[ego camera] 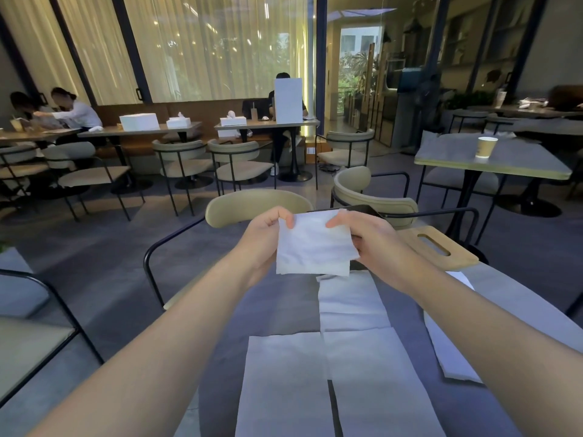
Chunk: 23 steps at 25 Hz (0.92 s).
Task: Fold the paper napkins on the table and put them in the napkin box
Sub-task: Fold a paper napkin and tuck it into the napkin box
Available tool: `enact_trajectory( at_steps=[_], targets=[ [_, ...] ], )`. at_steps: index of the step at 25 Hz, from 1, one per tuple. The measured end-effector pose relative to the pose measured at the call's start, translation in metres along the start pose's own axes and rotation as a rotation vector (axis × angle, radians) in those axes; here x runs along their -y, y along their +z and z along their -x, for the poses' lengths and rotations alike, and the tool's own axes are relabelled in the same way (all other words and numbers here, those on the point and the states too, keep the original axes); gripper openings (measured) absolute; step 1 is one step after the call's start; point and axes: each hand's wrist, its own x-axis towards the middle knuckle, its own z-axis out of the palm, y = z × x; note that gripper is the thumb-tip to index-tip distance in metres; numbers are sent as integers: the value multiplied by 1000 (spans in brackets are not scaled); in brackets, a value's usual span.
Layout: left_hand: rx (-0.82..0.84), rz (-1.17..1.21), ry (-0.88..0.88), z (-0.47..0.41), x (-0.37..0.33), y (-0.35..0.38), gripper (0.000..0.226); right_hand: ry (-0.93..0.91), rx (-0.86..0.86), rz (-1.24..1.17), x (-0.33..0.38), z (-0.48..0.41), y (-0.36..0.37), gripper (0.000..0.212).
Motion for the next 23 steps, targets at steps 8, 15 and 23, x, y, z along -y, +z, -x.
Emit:
enact_trajectory(
  at_steps=[8, 15, 23],
  targets=[
    [-103, -314, 140, -39, 11, 19, 11, -137, -320, 547, 2, -43, -34, 17],
    [-71, -794, 202, -84, 16, 45, 21, -46, -437, 814, -18, -90, -70, 22],
    [-21, -1028, 274, -85, 28, 49, 29, -63, -468, 1133, -26, -84, -68, 16]
  ],
)
